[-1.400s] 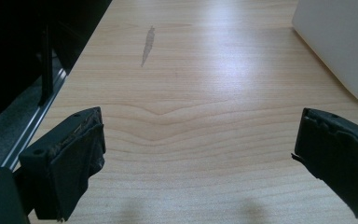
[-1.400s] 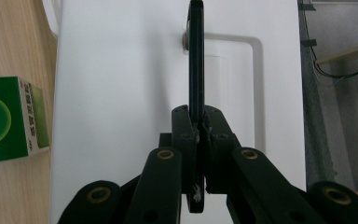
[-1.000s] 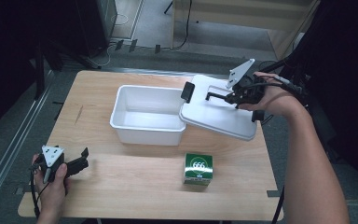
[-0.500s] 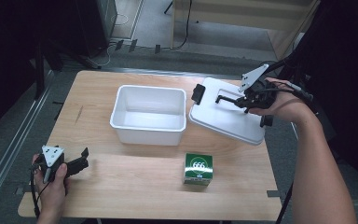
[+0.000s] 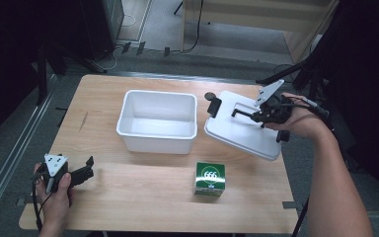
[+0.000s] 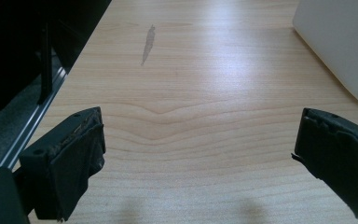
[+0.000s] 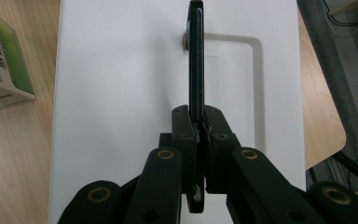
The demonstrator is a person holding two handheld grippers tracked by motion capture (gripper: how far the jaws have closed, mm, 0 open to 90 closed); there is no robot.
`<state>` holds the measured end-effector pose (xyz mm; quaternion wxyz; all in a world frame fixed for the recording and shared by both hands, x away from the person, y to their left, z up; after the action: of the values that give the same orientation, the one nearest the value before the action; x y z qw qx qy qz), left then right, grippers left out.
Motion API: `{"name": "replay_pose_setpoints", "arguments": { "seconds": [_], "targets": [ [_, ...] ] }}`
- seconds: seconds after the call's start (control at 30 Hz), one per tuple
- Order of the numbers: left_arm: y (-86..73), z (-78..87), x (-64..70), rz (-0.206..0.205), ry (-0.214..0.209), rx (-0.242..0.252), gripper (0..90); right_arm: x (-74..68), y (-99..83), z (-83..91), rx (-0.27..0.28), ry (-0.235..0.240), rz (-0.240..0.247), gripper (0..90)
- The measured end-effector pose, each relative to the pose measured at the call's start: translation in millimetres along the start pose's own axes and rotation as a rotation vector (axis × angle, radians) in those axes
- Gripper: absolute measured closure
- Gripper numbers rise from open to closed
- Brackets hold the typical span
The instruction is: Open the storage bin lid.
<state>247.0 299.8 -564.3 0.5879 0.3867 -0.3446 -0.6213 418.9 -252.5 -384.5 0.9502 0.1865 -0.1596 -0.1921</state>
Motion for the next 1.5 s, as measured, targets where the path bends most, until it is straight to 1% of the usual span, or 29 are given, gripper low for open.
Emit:
{"name": "replay_pose_setpoints", "arguments": {
  "seconds": [0.1,0.27,0.47,0.7,0.83,1.13,1.27,1.5],
  "targets": [
    [0.0,0.0,0.1,-0.002,0.001,0.001,2.4,-0.8,-6.0,-8.3,-0.009,-0.006,-0.003,86.0],
    [0.0,-0.1,0.2,-0.002,0.000,0.001,2.4,-3.4,-13.3,-21.7,-0.014,0.000,-0.015,86.0],
    [-0.2,0.5,0.3,-0.005,0.000,-0.001,2.4,-6.7,-19.4,-38.8,-0.030,0.002,-0.019,86.0],
    [-0.3,0.4,0.1,-0.001,0.001,-0.001,2.4,-8.9,-26.1,-55.6,-0.040,0.009,-0.041,86.0],
    [-0.3,0.3,-0.1,-0.001,-0.001,-0.003,2.4,-9.4,-30.5,-63.0,-0.048,0.014,-0.045,86.0],
    [-0.3,0.2,0.1,-0.001,0.000,-0.004,2.4,-6.3,-39.6,-75.2,-0.063,0.003,-0.066,85.9],
    [-0.3,0.0,0.1,-0.002,-0.003,-0.008,2.4,-7.6,-44.5,-81.3,-0.075,0.001,-0.072,85.9],
    [-0.3,-0.2,0.0,0.000,-0.003,-0.007,2.4,-8.1,-51.3,-88.0,-0.065,-0.007,-0.099,85.8]
  ]
}}
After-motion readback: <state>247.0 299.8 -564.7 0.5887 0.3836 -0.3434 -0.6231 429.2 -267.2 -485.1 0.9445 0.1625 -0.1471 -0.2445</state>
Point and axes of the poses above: each handheld gripper's, and its own axes: z roughly backward along the jaws, y roughly out of its top, x roughly to its right, the point moved 3 cm from there along -z, roughly forward along the jaws, and after that the axes turned 6 degrees about -z, right-handed, at the moved point
